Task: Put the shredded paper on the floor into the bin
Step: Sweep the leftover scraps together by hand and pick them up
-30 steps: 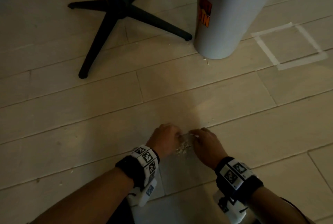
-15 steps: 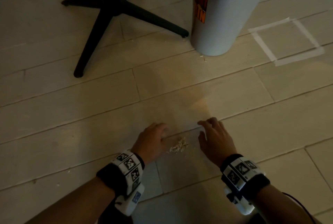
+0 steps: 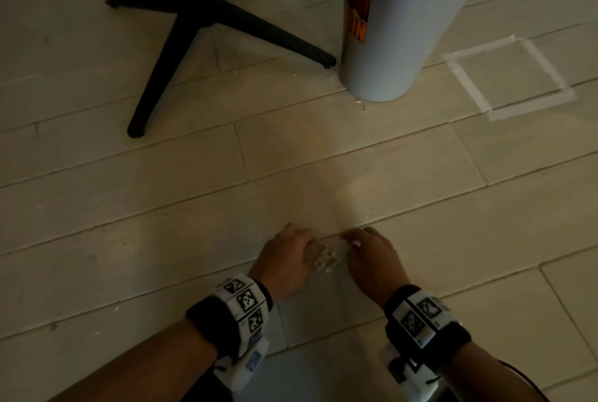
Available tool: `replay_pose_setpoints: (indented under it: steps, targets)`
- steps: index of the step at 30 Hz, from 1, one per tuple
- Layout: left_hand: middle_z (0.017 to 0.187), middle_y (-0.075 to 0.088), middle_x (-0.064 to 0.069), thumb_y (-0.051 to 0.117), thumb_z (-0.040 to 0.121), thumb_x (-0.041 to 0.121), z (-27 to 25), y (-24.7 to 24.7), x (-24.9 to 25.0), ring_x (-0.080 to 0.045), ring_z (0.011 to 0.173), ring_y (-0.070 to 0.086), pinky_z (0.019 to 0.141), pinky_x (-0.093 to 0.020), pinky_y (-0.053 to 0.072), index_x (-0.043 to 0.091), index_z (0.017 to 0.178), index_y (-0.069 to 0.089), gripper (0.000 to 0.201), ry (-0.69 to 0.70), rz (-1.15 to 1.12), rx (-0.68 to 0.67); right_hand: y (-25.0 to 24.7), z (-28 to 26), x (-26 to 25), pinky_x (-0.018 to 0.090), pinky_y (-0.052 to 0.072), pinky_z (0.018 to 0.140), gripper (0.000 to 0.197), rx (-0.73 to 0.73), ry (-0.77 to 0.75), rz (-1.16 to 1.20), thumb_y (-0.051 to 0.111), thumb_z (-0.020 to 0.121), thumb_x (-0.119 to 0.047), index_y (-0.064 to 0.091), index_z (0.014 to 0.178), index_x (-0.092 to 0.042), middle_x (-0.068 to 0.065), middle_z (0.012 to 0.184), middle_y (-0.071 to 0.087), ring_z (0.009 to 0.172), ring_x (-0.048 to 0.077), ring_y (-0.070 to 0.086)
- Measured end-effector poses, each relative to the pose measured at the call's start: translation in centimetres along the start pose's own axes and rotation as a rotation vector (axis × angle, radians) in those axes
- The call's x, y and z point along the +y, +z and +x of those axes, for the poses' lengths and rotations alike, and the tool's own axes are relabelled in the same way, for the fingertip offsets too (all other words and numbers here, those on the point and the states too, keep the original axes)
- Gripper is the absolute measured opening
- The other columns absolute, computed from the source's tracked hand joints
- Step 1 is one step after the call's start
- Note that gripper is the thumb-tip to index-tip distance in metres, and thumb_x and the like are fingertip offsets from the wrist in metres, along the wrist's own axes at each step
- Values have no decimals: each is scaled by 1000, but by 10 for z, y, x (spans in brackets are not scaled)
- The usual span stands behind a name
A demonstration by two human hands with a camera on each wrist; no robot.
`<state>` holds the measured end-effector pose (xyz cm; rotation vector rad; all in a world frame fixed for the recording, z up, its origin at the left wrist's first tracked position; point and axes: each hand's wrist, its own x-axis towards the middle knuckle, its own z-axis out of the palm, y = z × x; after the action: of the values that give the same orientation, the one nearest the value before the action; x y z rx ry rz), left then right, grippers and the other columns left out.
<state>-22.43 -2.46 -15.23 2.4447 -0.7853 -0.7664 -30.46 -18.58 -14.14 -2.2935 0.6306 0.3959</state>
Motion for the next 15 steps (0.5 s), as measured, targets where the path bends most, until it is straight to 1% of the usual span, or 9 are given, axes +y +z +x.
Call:
replay_pose_setpoints:
  steps: [2, 4, 6, 7, 8, 9, 11, 13, 15]
  targets:
    - [139, 43, -2, 55, 91, 32, -4, 0, 6, -24, 126, 42, 102, -39, 44, 25, 138, 49, 48, 124, 109, -77, -3, 2, 8, 35, 44, 94, 34, 78, -6, -34, 44, 94, -9, 63, 120, -18, 6, 123, 56, 114, 28, 53]
    - [155, 27, -3, 56, 91, 27, -4, 4, 12, -25, 140, 25, 111, -40, 36, 23, 149, 33, 62, 235, 295, -145, -2, 2, 14, 39, 46, 93, 35, 115, -41, -152, 46, 93, -11, 61, 124, -20, 5, 123, 54, 116, 28, 49]
    - [160, 18, -8, 52, 94, 23, -4, 8, 16, -30, 145, 19, 117, -41, 29, 20, 152, 25, 63, 324, 429, -179, 0, 0, 18, 42, 47, 94, 39, 135, -105, -291, 50, 90, -13, 59, 127, -19, 6, 128, 54, 118, 30, 48]
    - [161, 19, -10, 48, 97, 21, -4, 11, 16, -32, 145, 21, 116, -42, 30, 19, 152, 25, 60, 353, 462, -182, 1, -2, 20, 43, 47, 94, 40, 151, -144, -341, 51, 88, -15, 60, 127, -19, 7, 129, 55, 118, 32, 49]
    - [159, 26, -12, 44, 98, 20, -5, 12, 17, -33, 143, 28, 113, -43, 36, 18, 150, 31, 53, 389, 474, -170, 4, -4, 23, 45, 48, 93, 41, 162, -181, -367, 49, 85, -16, 60, 125, -17, 9, 128, 57, 118, 34, 51]
    - [153, 38, -13, 39, 98, 19, -5, 15, 17, -34, 137, 40, 106, -43, 45, 16, 144, 43, 47, 423, 480, -159, 7, -6, 26, 47, 49, 93, 43, 164, -210, -380, 46, 84, -18, 61, 124, -15, 10, 127, 58, 118, 36, 53]
    - [134, 59, -10, 31, 96, 22, -7, 19, 13, -30, 120, 58, 88, -38, 57, 13, 125, 63, 45, 462, 464, -101, 16, -10, 35, 51, 47, 98, 49, 142, -243, -415, 39, 83, -21, 60, 126, -12, 13, 128, 59, 122, 39, 52]
    - [130, 62, -6, 27, 97, 24, -12, 25, 8, -24, 118, 59, 85, -33, 58, 12, 122, 65, 47, 490, 469, -65, 25, -13, 45, 55, 42, 104, 53, 132, -262, -456, 38, 85, -27, 54, 133, -11, 15, 135, 56, 129, 40, 48]
    - [120, 65, -1, 39, 92, 22, -16, 23, 4, -17, 108, 62, 66, -25, 59, 14, 115, 68, 38, 566, 507, -14, 33, -15, 54, 56, 34, 109, 56, 143, -283, -480, 37, 86, -28, 46, 139, -12, 15, 143, 50, 135, 40, 42]
